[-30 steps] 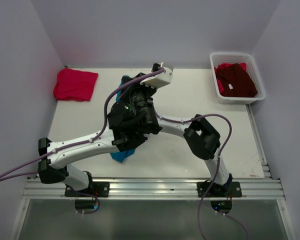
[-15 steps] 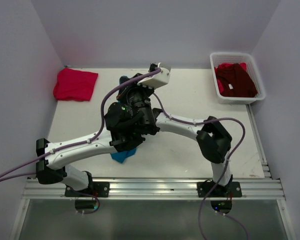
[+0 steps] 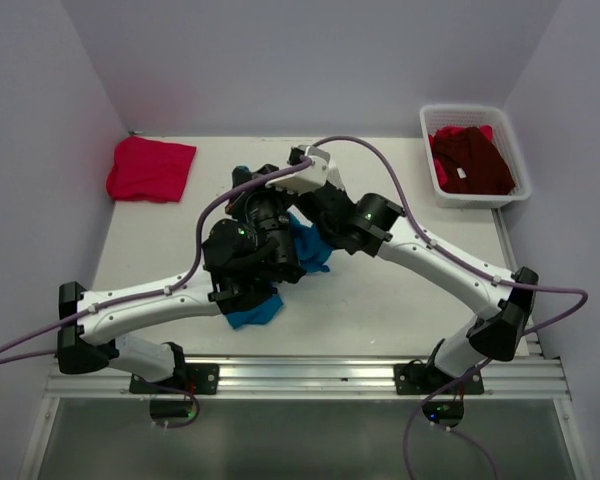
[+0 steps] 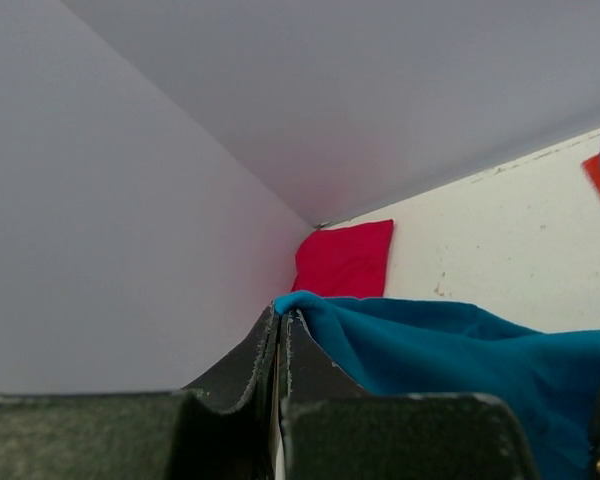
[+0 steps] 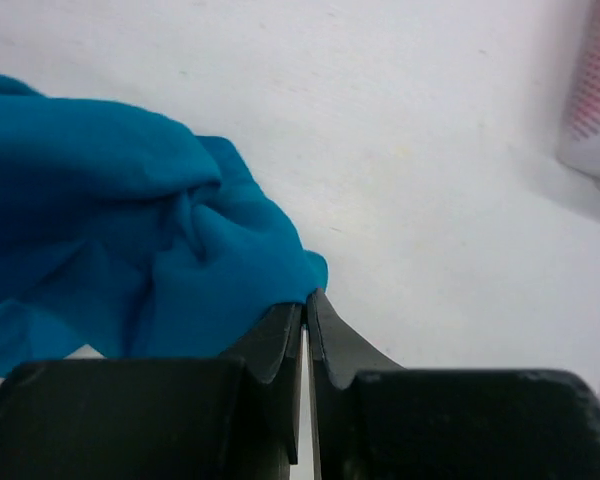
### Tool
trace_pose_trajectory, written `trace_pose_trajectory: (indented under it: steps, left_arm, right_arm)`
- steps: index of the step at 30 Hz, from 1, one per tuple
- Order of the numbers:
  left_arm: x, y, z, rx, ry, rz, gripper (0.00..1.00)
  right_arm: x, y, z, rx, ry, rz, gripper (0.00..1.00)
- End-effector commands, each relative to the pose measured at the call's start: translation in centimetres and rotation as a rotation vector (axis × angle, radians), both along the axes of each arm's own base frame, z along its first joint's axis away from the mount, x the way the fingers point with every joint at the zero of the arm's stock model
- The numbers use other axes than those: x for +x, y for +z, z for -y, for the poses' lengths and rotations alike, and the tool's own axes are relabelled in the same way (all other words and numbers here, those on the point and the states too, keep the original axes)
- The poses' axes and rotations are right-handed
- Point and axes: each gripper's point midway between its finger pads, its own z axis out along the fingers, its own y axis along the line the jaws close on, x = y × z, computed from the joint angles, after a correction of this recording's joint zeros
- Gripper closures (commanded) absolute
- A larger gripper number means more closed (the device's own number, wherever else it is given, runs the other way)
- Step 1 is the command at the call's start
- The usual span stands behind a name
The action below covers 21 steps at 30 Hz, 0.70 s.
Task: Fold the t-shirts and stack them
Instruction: Flatten the tshirt out
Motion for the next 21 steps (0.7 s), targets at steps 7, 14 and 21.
trace_pose_trajectory:
  steps: [7, 14, 21]
  left_arm:
    - [-2.2, -5.4, -4.8, -0.224, 0.111, -0.042, 1.00]
    - [-2.9, -8.3, -7.1, -0.341, 0.125, -0.009, 1.00]
    - [-2.4, -7.0, -6.1, -0.342, 0.085, 0.014, 1.00]
  right_arm:
    - [-0.4, 0.8, 9.3, -0.264, -0.345, 0.057, 0.99]
    - [-1.9, 0.8, 10.7, -0.186, -0.387, 0.045, 1.00]
    - [-2.8, 6.2, 11.9, 0.037, -0.318, 0.189, 1.00]
